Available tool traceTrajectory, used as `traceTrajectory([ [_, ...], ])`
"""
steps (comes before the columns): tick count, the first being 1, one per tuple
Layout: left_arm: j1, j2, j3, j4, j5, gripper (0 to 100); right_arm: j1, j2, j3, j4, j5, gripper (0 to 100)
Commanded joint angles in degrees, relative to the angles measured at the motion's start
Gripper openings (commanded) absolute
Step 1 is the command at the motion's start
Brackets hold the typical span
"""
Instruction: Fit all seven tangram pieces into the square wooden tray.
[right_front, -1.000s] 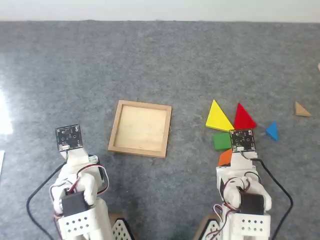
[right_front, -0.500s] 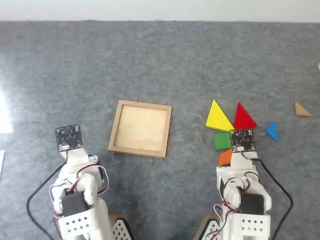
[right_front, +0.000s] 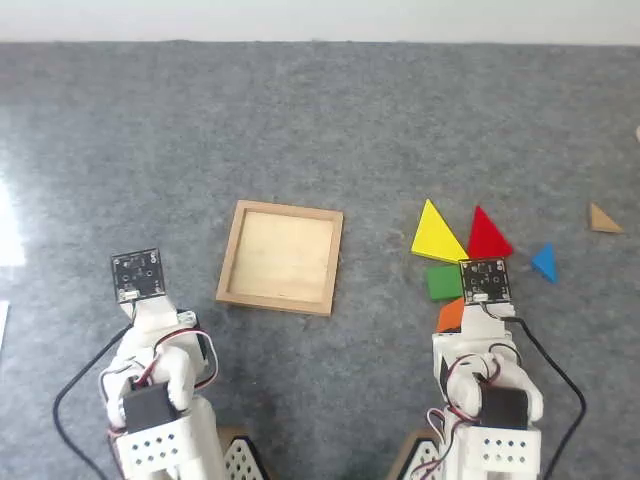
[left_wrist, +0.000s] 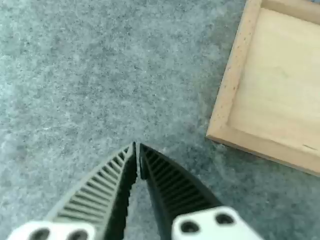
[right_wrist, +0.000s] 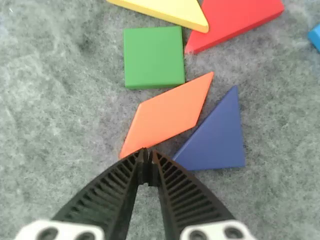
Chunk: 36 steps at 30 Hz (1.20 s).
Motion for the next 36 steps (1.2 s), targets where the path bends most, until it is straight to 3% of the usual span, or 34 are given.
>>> traceTrajectory([
  [1, 0.0, -1.0, -0.4, 0.4, -0.4, 1, -0.1, -0.8, 0.8, 0.3, 0.6, 0.8],
  [16, 0.0, -1.0, -0.4, 0.4, -0.4, 1, -0.5, -0.8, 0.8, 0.3, 0.4, 0.8],
  [30, -0.2, -1.0, -0.4, 0.4, -0.3, 1, -18.0, -0.8, 0.8, 0.3, 0.9, 0.8],
  [36, -0.2, -1.0, -0.4, 0.4, -0.3, 1, -18.6, -0.7, -3.7, 1.5, 2.3, 0.7],
])
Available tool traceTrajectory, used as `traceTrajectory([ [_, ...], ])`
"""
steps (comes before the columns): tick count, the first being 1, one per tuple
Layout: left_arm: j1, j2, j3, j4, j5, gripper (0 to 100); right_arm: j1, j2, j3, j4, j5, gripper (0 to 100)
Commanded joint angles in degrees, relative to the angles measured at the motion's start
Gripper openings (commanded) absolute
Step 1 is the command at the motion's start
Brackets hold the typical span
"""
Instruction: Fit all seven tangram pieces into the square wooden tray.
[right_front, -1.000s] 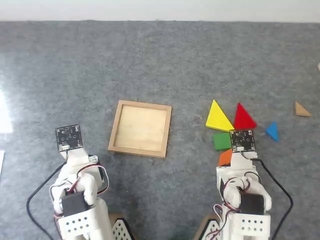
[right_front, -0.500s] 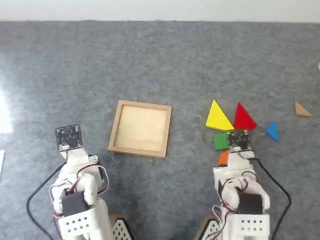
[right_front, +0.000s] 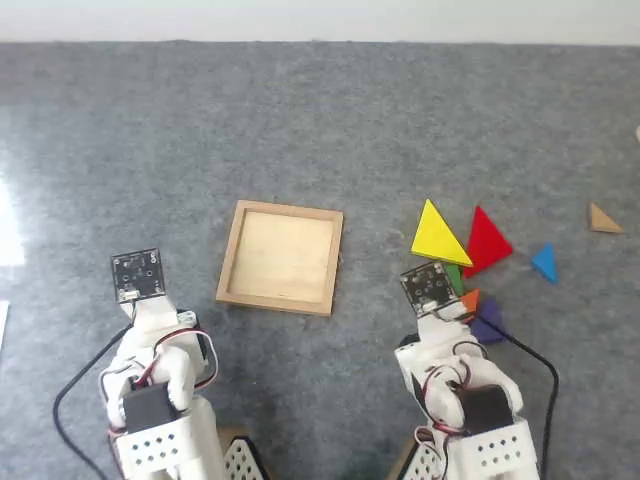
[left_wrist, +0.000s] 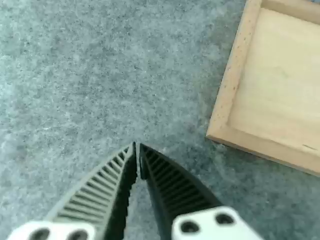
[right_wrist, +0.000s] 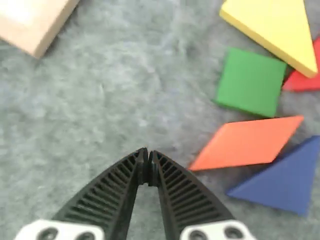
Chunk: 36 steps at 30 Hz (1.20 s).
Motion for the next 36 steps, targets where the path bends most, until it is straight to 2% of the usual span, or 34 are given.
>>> traceTrajectory([
  [1, -0.2, -1.0, -0.4, 0.4, -0.3, 1, 2.1, -0.7, -6.3, 1.8, 1.8, 0.7],
  [8, -0.1, -1.0, -0.4, 0.4, -0.3, 1, 18.4, -0.2, -28.7, 2.4, 2.4, 0.9],
  [13, -0.1, -1.0, -0.4, 0.4, -0.3, 1, 14.5, 1.6, -30.3, -1.0, 4.0, 1.0],
  [17, -0.2, -1.0, -0.4, 0.4, -0.3, 1, 14.0, 12.4, -31.9, -2.1, 4.0, 3.8],
  [22, -0.2, -1.0, -0.4, 0.4, -0.3, 1, 16.4, 34.1, -43.0, 1.0, 4.0, 20.3],
  [29, -0.3, -1.0, -0.4, 0.4, -0.3, 1, 8.7, 61.9, -57.0, 6.5, 4.0, 36.7],
  [32, -0.3, -1.0, -0.4, 0.4, -0.3, 1, 5.7, 71.3, -59.6, 5.1, 3.8, 44.6],
  [36, -0.3, -1.0, -0.4, 0.4, -0.3, 1, 3.6, 80.3, -60.1, -2.6, 4.1, 53.0],
])
